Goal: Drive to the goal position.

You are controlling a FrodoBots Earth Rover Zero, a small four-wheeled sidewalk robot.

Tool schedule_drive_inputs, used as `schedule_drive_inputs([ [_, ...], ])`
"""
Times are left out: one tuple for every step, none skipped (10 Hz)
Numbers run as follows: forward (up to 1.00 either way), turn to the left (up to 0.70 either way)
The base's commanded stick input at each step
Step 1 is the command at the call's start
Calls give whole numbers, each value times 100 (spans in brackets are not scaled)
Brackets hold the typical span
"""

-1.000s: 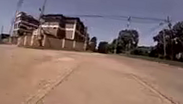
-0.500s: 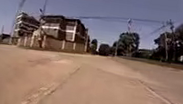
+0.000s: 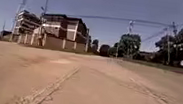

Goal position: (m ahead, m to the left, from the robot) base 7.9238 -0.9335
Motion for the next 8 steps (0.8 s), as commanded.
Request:
schedule_drive_inputs([
  [85,-30],
  [85,0],
  [85,0],
  [85,0],
  [85,0],
  [85,0],
  [85,-34],
  [85,-34],
])
